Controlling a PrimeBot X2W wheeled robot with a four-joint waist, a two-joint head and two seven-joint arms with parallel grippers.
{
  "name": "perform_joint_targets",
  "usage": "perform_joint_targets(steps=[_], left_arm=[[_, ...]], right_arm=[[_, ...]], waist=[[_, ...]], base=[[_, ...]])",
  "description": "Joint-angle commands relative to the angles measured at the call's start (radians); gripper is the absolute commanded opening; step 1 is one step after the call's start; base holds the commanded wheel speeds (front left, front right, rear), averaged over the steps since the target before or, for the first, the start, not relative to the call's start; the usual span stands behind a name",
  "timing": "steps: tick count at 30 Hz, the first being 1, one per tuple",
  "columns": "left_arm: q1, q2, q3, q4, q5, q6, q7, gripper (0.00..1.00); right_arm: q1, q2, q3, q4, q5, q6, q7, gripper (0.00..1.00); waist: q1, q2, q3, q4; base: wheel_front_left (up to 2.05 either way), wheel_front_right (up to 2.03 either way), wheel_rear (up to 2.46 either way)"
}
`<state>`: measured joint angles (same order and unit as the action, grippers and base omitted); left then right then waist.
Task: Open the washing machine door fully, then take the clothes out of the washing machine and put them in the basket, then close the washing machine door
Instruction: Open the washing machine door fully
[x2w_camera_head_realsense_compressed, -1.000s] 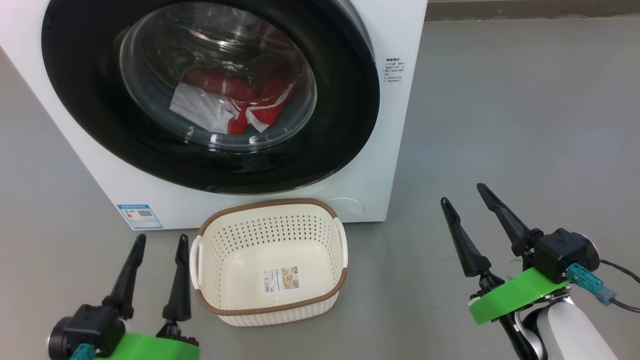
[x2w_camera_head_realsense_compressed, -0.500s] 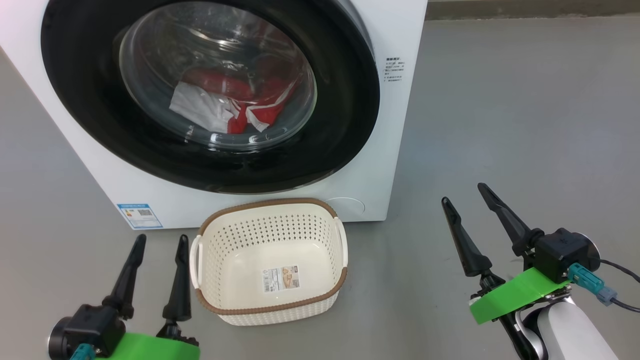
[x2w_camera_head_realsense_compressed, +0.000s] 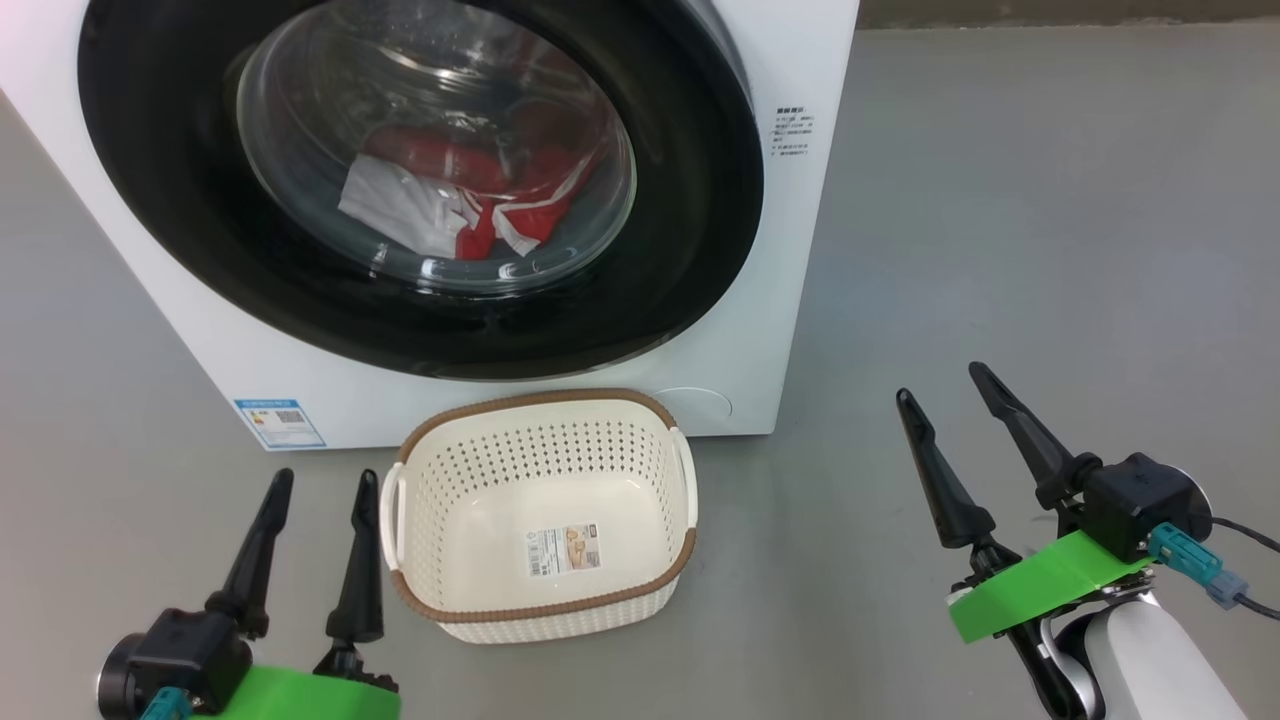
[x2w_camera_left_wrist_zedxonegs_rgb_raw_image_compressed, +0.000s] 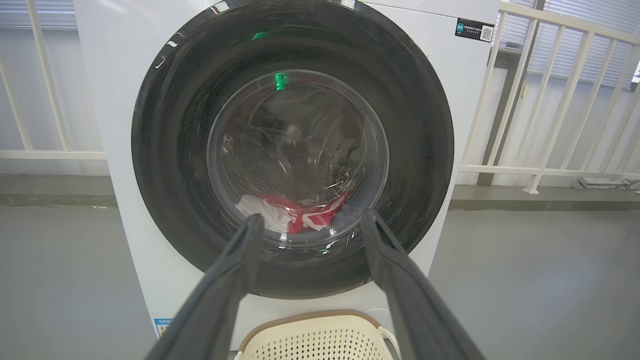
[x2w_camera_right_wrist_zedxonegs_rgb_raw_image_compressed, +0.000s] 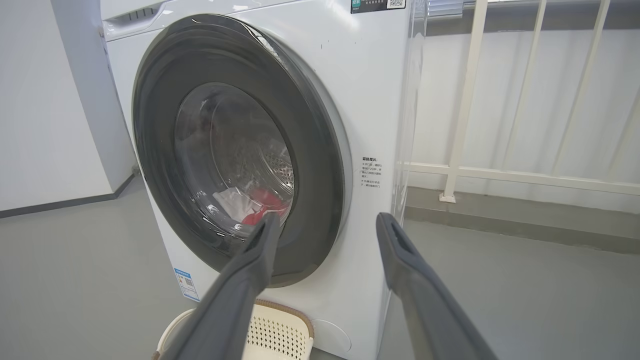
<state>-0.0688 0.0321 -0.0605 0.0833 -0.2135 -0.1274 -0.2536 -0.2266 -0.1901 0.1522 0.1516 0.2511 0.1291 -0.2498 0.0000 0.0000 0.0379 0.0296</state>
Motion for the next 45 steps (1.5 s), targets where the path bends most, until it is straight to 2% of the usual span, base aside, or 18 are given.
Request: perform_joint_targets(steps=[1, 19, 30, 31, 32, 33, 34, 36, 37, 45], left_arm=[[-0.037, 0.018, 0.03, -0.029, -0.002, 0.003, -0.008, 1.0], [-0.091, 0.018, 0.016, -0.047, -0.018, 0.008, -0.008, 1.0], [-0.131, 0.018, 0.002, -0.049, -0.02, 0.012, -0.008, 1.0], [-0.132, 0.018, 0.001, -0.05, -0.019, 0.012, -0.008, 1.0], [-0.136, 0.018, 0.0, -0.052, -0.018, 0.012, -0.008, 1.0], [-0.138, 0.018, -0.001, -0.053, -0.017, 0.012, -0.008, 1.0], [-0.138, 0.018, -0.001, -0.053, -0.017, 0.012, -0.008, 1.0], [-0.142, 0.018, -0.003, -0.057, -0.018, 0.012, -0.008, 1.0], [-0.145, 0.018, -0.004, -0.059, -0.019, 0.012, -0.008, 1.0], [-0.164, 0.018, -0.014, -0.064, -0.02, 0.012, -0.008, 1.0]], right_arm=[[-0.028, -0.007, 0.017, -0.022, 0.011, 0.002, -0.012, 1.0], [-0.139, -0.017, -0.072, -0.027, 0.083, 0.002, -0.012, 1.0], [-0.248, -0.066, -0.089, 0.01, 0.155, 0.002, -0.012, 1.0], [-0.258, -0.071, -0.086, 0.017, 0.171, 0.002, -0.012, 0.95], [-0.277, -0.079, -0.077, 0.03, 0.199, 0.002, -0.012, 0.45], [-0.286, -0.08, -0.074, 0.033, 0.216, 0.002, -0.012, 0.38], [-0.286, -0.08, -0.074, 0.033, 0.216, 0.002, -0.012, 0.38], [-0.308, -0.09, -0.06, 0.044, 0.251, 0.002, -0.012, 0.1], [-0.32, -0.094, -0.052, 0.047, 0.275, 0.002, -0.012, 0.0], [-0.414, -0.153, 0.008, 0.107, 0.49, 0.002, -0.012, 0.0]], waist=[[0.0, 0.0, 0.005, 0.002], [0.0, 0.0, 0.13, 0.032], [0.0, 0.0, 0.191, 0.057], [0.0, 0.0, 0.197, 0.058], [0.0, 0.0, 0.209, 0.06], [0.0, 0.0, 0.215, 0.06], [0.0, 0.0, 0.215, 0.06], [0.0, 0.0, 0.231, 0.062], [0.0, 0.0, 0.239, 0.063], [0.0, 0.0, 0.279, 0.072]], base=[[0.0, 0.0, 0.0], [0.0, 0.0, 0.0], [0.0, 0.0, 0.0], [0.0, 0.0, 0.0], [0.0, 0.0, 0.0], [0.0, 0.0, 0.0], [0.0, 0.0, 0.0], [0.0, 0.0, 0.0], [0.0, 0.0, 0.0], [0.0, 0.0, 0.0]])
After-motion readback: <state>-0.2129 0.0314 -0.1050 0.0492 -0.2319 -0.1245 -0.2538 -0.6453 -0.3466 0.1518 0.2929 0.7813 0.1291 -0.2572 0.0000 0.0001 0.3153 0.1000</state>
